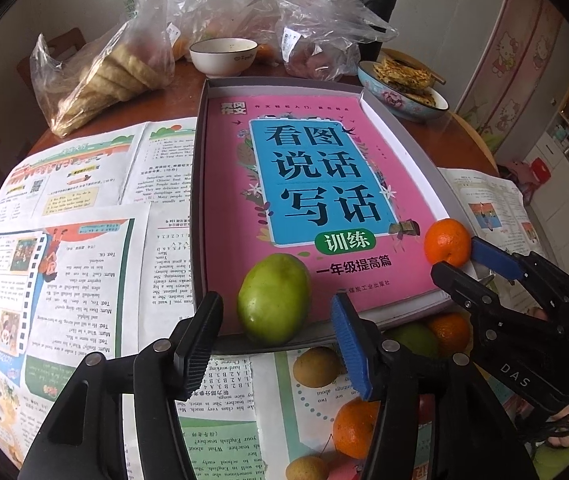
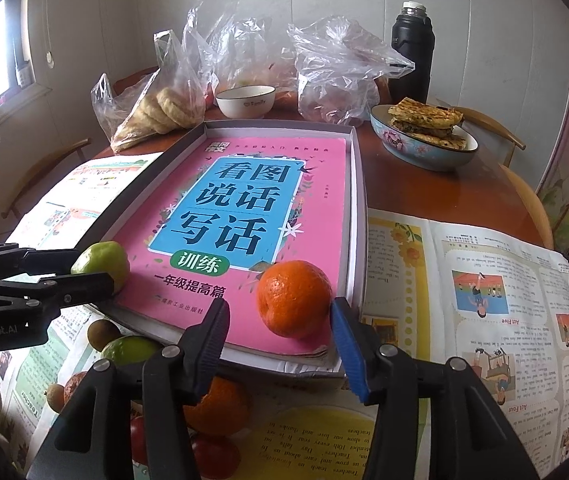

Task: Organize fruits
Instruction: 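Lower the green fruit into the tray and open the left tool while the right tool releases the orange there, then withdraw both open tools from the tray back toward the loose fruit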

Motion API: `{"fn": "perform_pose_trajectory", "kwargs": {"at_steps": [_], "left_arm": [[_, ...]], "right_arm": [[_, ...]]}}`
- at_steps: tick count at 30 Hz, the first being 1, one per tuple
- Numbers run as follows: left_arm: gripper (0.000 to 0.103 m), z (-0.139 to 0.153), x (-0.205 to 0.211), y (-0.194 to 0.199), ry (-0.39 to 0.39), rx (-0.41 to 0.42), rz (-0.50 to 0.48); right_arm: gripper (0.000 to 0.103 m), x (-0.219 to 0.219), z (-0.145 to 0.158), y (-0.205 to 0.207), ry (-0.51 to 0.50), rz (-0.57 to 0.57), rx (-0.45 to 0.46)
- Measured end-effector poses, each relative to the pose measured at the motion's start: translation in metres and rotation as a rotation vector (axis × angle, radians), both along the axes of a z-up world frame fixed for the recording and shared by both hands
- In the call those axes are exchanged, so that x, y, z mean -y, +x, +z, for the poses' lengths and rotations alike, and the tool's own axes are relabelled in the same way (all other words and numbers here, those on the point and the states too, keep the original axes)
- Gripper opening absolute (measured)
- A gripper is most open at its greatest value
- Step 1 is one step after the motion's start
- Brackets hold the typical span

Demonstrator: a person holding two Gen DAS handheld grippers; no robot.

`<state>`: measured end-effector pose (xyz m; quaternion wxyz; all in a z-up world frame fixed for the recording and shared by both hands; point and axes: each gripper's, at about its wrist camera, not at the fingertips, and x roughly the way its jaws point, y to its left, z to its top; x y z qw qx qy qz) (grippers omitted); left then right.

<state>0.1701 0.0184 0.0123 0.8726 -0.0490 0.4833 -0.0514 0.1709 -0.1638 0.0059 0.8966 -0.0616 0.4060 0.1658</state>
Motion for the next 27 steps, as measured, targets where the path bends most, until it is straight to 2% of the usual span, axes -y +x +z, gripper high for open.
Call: {"fn": "perform_pose_trajectory", "kwargs": {"at_steps": [9, 17, 27], "left_arm": [[0.066, 0.008, -0.002, -0.008, 0.001, 0.028, 0.004], [0.073, 0.011, -0.003, -0.015, -0.001, 0.044, 0.009], [0.074, 0.020, -0.005, -0.028, 0.017, 0.082, 0.017]], "right_arm": [[0.053, 0.002, 0.001, -0.002, 0.011, -0.005, 0.001], [0.061, 0.004, 0.006, -0.008, 0.027, -0.001, 0.017], [0.067, 0.006, 0.019, -0.022, 0.065, 0.006, 0.044]]}}
